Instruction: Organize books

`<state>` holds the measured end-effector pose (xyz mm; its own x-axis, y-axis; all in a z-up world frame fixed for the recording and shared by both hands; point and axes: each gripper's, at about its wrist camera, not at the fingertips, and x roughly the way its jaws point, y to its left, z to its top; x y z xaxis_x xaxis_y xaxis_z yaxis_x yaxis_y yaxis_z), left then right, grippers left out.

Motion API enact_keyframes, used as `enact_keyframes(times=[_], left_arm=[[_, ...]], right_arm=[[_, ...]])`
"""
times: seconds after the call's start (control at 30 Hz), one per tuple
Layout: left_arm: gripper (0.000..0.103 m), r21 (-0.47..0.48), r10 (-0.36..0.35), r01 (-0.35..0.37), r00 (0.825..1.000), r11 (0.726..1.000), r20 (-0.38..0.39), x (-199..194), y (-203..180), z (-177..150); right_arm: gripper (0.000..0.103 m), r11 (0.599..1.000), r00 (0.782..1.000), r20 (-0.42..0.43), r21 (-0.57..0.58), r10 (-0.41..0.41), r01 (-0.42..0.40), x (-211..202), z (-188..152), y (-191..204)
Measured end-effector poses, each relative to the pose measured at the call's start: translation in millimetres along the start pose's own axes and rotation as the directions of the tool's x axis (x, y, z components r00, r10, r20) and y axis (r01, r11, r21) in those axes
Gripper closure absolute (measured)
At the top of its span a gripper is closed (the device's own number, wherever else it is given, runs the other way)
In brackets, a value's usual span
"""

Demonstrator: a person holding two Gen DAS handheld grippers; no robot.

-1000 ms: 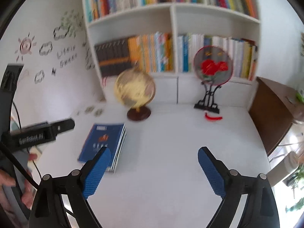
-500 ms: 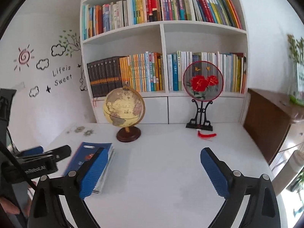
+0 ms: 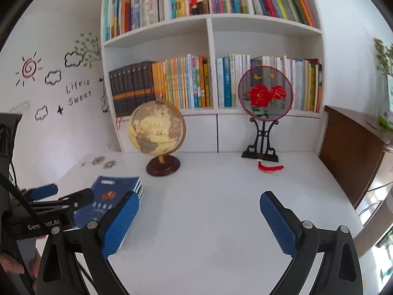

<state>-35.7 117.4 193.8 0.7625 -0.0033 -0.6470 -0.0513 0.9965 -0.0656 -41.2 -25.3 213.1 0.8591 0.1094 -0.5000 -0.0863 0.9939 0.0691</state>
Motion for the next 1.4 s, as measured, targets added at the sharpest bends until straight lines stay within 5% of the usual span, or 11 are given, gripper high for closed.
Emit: enact_keyframes(times=[1.4], left_arm=[[0.001, 0.004, -0.028, 0.028, 0.997, 1.0, -0.078, 18, -5, -15]], right_arm=[[0.004, 0.999, 0.988, -0.156, 0.042, -0.008, 0.015, 24, -16, -6]])
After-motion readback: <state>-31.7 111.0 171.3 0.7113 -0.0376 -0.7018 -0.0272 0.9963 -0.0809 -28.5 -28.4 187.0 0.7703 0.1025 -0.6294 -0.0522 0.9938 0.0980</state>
